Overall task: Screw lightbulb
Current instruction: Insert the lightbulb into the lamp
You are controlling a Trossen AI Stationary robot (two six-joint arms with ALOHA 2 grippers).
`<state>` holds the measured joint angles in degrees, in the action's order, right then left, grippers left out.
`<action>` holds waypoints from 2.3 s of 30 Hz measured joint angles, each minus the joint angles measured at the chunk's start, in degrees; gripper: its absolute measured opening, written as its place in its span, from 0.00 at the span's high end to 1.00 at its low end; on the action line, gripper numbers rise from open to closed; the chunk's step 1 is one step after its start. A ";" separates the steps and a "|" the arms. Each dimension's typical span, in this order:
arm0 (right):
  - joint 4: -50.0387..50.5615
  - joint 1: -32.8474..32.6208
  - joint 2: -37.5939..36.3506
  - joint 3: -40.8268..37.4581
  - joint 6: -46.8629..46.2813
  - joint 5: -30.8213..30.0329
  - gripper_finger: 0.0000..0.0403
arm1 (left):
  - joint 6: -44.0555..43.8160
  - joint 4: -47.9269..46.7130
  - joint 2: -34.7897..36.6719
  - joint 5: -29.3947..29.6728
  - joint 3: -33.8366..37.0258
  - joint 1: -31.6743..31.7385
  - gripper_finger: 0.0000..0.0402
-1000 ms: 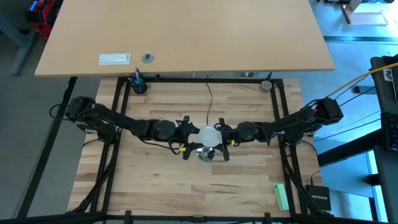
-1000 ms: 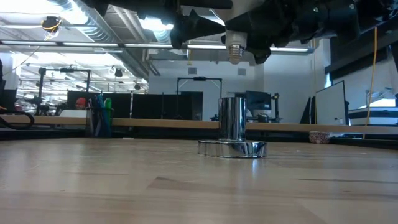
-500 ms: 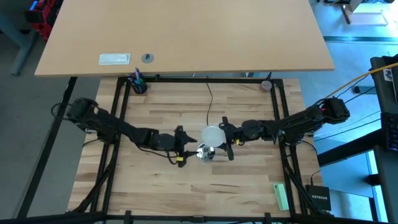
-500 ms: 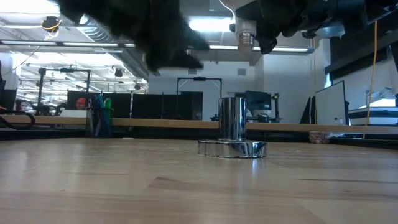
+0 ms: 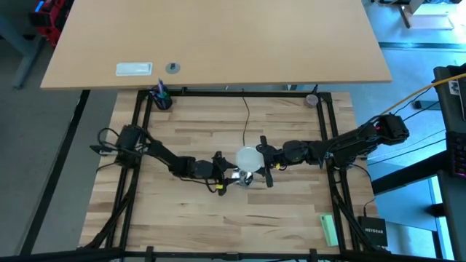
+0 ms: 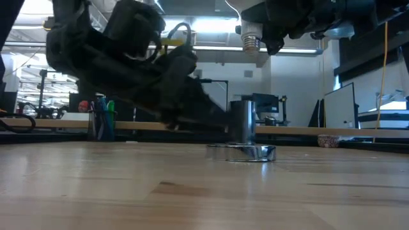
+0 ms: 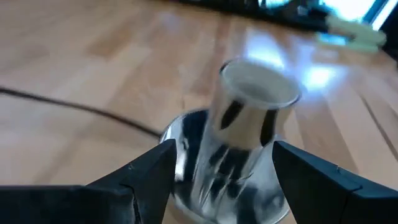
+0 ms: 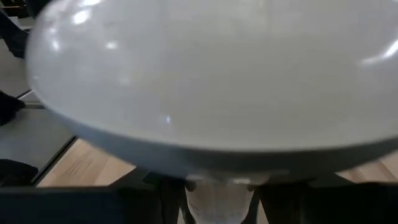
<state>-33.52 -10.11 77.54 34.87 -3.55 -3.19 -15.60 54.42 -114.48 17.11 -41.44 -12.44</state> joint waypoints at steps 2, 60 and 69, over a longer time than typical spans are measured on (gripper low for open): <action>-0.02 0.00 0.00 0.00 0.09 -0.25 0.59 | 1.65 1.33 -1.09 -0.22 -1.49 0.28 0.37; -5.85 0.02 0.80 0.20 1.10 11.25 0.60 | 6.60 -20.02 14.50 -18.56 -10.21 2.64 0.62; -10.21 0.02 1.33 0.24 3.26 18.90 0.60 | 5.23 -15.73 14.72 -24.65 -10.20 2.62 0.62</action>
<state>-43.72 -10.09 78.86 35.11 -0.29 15.71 -10.37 38.69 -99.77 -7.54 -51.64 -9.82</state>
